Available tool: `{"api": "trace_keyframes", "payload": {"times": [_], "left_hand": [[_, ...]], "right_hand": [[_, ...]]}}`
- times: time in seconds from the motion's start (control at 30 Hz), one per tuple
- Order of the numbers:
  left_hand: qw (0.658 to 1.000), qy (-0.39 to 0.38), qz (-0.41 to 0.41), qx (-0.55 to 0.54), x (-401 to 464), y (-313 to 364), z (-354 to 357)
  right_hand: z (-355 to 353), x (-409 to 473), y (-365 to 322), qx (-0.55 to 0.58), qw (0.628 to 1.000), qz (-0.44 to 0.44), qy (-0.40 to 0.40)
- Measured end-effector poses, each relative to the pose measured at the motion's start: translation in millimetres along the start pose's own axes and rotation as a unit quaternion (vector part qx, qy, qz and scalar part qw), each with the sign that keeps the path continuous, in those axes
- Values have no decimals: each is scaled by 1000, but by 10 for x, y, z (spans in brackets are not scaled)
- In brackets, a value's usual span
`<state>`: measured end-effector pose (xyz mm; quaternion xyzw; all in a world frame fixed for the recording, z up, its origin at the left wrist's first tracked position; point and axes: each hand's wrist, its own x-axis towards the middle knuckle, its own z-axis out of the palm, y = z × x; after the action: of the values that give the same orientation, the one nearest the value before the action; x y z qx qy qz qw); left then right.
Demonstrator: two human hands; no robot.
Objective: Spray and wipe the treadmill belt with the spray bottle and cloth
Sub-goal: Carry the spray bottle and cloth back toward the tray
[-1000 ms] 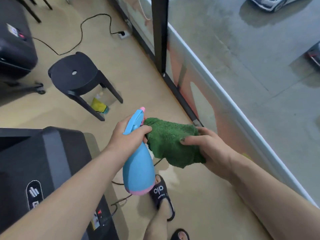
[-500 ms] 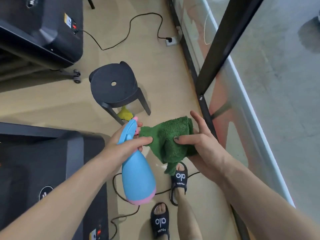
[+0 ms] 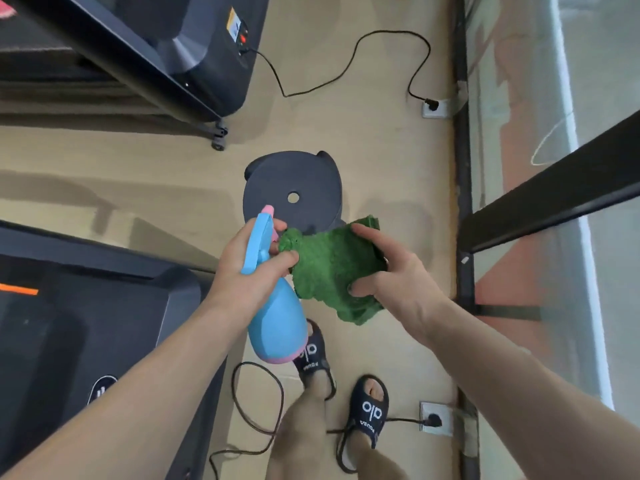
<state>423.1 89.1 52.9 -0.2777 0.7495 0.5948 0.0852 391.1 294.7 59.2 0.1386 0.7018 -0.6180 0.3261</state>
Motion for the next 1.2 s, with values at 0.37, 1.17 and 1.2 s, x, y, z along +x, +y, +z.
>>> {"api": "trace_keyframes", "payload": {"times": [0.37,1.17,1.2], "left_hand": [[996,30,33,74,1809,-272,-406],[990,19,72,119,2666,-703,-370],[990,13,69,124,2654,-727,-384]], "right_hand": [[572,1920,-371,-213,975,-61,-3],[645,3353,100,-548,835,41,-45],[635,3340,80,-547,835,48,-47]]}}
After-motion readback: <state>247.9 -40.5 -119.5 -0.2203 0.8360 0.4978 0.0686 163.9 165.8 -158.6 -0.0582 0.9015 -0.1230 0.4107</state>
